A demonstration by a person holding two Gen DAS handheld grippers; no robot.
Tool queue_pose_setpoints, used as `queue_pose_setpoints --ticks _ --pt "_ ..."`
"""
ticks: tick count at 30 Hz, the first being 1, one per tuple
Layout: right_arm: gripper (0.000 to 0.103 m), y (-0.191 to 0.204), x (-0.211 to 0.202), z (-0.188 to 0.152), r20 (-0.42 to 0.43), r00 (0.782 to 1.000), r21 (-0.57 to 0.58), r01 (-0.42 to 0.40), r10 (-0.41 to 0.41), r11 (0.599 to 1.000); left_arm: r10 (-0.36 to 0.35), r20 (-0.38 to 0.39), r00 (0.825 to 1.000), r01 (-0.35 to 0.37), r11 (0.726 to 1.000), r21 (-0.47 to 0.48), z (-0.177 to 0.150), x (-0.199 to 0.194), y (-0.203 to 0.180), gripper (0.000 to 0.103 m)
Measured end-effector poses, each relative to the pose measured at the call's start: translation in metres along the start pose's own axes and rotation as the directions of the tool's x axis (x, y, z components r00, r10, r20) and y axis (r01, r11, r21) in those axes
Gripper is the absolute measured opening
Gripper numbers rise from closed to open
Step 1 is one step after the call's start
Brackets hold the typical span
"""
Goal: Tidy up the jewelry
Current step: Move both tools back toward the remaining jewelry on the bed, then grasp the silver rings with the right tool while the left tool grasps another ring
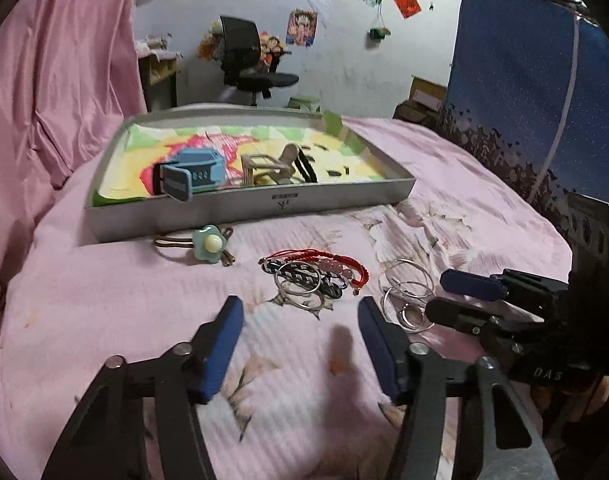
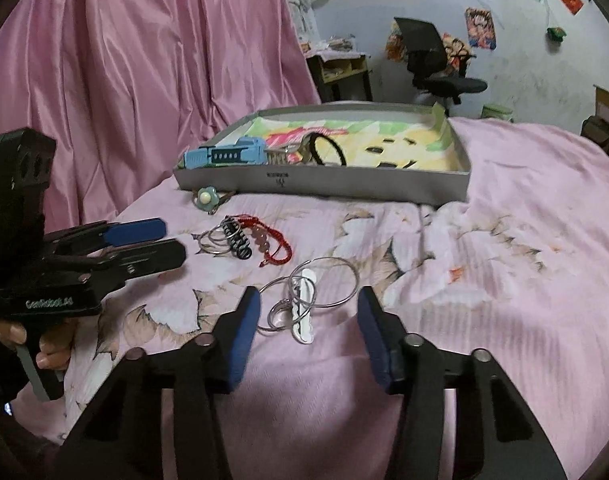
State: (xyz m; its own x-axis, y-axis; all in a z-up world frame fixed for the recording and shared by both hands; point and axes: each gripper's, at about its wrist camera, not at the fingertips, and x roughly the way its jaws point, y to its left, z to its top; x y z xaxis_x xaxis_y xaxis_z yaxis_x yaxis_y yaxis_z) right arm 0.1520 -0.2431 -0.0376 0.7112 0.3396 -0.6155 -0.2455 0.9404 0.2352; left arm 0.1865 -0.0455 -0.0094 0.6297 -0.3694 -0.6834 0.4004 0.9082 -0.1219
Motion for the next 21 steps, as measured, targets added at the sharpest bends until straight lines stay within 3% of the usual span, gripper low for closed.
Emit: queue_pose_setpoints --ticks 8,13,17,21 --pt "0.036 -0.003 0.012 -0.001 -0.042 0.997 0.034 -0.056 0.057 0.998 -0.069 -0.078 0.995 0.062 0.994 -0.089 0.011 0.023 0.012 0.045" --pt "0.027 -0.007 0.016 -0.001 -0.051 0.995 0.061 -0.081 0.084 0.995 -0.068 -0.085 0.994 0.057 0.990 -0.129 0.007 0.027 0.017 0.021" --pt "0.022 -0.007 0.015 -0.001 -0.041 0.995 0.064 -0.092 0.095 0.994 -0.082 -0.090 0.993 0.069 0.989 -0.131 0.005 0.026 0.016 0.011" --pt "0.009 -0.007 0.014 -0.001 -0.033 0.995 0.067 -0.092 0.094 0.994 -0.091 -0.091 0.992 0.078 0.987 -0.142 0.003 0.026 0.015 0.005"
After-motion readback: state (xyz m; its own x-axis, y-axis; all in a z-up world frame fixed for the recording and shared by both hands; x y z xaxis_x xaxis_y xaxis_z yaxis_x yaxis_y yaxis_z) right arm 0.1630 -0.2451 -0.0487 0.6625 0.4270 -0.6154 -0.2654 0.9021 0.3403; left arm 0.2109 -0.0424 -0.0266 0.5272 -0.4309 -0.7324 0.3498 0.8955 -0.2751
